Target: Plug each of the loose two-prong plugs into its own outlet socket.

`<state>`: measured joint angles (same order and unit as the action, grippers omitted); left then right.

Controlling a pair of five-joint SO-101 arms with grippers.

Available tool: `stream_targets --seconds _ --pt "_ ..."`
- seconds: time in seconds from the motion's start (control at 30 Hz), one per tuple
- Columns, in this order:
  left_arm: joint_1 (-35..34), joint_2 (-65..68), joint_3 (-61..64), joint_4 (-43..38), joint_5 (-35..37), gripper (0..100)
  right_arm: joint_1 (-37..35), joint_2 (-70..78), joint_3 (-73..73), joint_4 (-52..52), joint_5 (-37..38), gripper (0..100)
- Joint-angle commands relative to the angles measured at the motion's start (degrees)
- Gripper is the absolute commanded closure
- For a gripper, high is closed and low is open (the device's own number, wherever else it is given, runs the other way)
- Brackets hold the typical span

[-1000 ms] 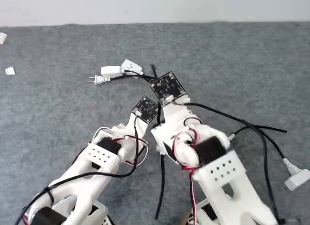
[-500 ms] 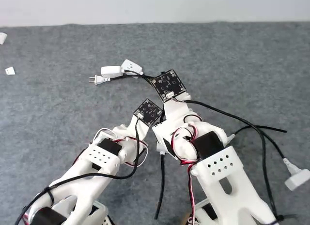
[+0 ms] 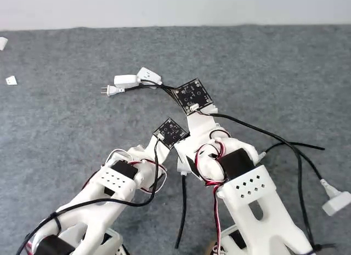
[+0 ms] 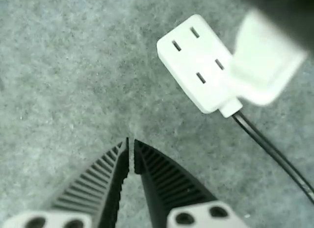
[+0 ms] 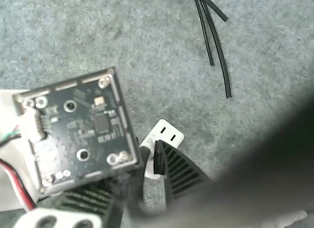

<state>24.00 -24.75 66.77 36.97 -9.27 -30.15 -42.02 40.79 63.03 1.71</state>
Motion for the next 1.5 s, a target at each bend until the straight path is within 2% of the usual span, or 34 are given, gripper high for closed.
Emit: stream_targets --seconds 0.0,0.07,0.23,0.4,0.57,1.47 --pt "-0.5 -1.1 -0.1 -4.2 -0.2 99 1.9 0.7 -0.8 -2.3 -1.4 99.1" --pt "-3.5 -1.2 -0.2 -7.5 2.2 99 3.7 0.7 2.1 -6.2 -4.1 99.1" --pt "-8.4 -1.2 -0.2 -14.3 14.9 99 6.8 0.7 12.0 -19.0 -11.3 99.1" --pt "-9.7 -1.2 -0.1 -16.7 20.2 99 6.5 0.7 15.7 -22.6 -13.5 99.1" --pt "-10.6 -1.2 -0.1 -17.8 20.5 99 4.6 0.7 16.0 -22.7 -13.9 99.1" --pt "-10.6 -1.2 -0.1 -17.8 20.4 99 5.1 0.7 20.7 -30.7 -8.8 99.1"
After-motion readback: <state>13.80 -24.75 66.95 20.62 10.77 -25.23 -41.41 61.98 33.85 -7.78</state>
